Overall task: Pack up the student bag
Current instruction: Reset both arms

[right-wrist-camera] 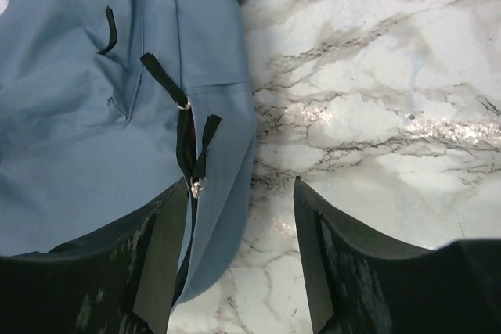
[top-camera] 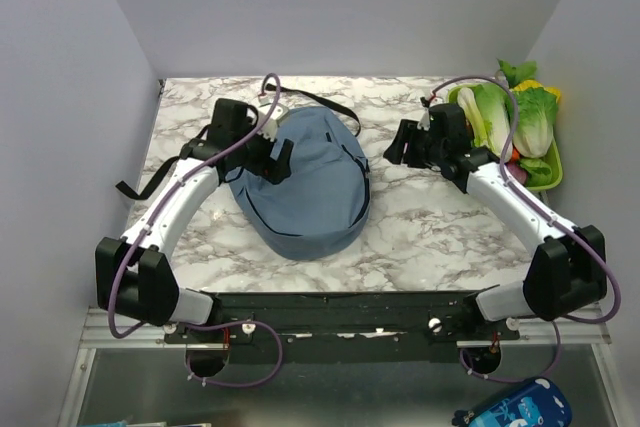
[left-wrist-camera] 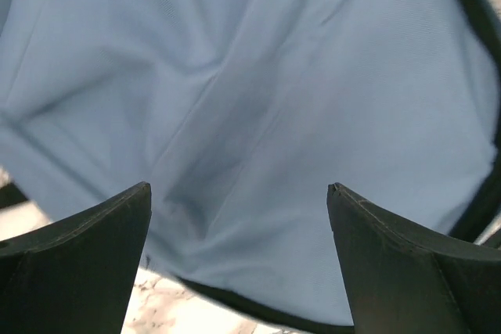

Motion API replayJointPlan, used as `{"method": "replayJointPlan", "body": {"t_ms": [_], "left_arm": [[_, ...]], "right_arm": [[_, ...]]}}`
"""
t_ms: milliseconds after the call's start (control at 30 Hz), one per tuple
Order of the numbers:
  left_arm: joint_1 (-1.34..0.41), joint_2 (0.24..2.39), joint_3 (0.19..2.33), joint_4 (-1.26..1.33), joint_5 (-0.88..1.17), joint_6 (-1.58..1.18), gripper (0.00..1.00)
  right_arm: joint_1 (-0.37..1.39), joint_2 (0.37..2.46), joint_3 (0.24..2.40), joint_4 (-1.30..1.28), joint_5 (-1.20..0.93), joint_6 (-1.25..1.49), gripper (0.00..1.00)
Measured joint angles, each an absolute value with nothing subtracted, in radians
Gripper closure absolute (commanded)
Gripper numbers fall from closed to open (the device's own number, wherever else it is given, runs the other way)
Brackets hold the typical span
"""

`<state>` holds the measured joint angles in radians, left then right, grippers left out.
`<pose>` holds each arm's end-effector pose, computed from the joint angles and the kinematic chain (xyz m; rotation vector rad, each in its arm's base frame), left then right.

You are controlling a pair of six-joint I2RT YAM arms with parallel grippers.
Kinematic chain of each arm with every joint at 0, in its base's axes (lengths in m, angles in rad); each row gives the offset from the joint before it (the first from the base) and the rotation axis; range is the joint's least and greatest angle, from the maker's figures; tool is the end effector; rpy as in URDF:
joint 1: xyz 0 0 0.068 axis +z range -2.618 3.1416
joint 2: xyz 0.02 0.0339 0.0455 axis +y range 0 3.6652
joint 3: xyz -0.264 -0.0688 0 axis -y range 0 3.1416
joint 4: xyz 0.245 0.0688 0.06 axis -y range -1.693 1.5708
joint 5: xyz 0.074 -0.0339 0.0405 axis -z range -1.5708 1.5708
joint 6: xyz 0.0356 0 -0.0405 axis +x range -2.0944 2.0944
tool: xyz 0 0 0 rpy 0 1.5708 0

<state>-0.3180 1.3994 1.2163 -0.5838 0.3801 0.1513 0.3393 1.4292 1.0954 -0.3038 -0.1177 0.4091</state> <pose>0.2845 -0.1076 0.3137 0.7241 2.2128 -0.5270 0.3020 0.1110 0.2862 0.0118 2.2577 0.5392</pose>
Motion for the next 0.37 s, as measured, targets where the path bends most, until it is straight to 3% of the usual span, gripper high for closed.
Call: {"method": "replayJointPlan", "body": {"t_ms": [367], "left_arm": [[0.023,1.361,1.053,-0.501,0.431,0.151,0.01]], "right_arm": [[0.339,1.325,0.967,-0.262,-0.098,0.371,0.33]]}}
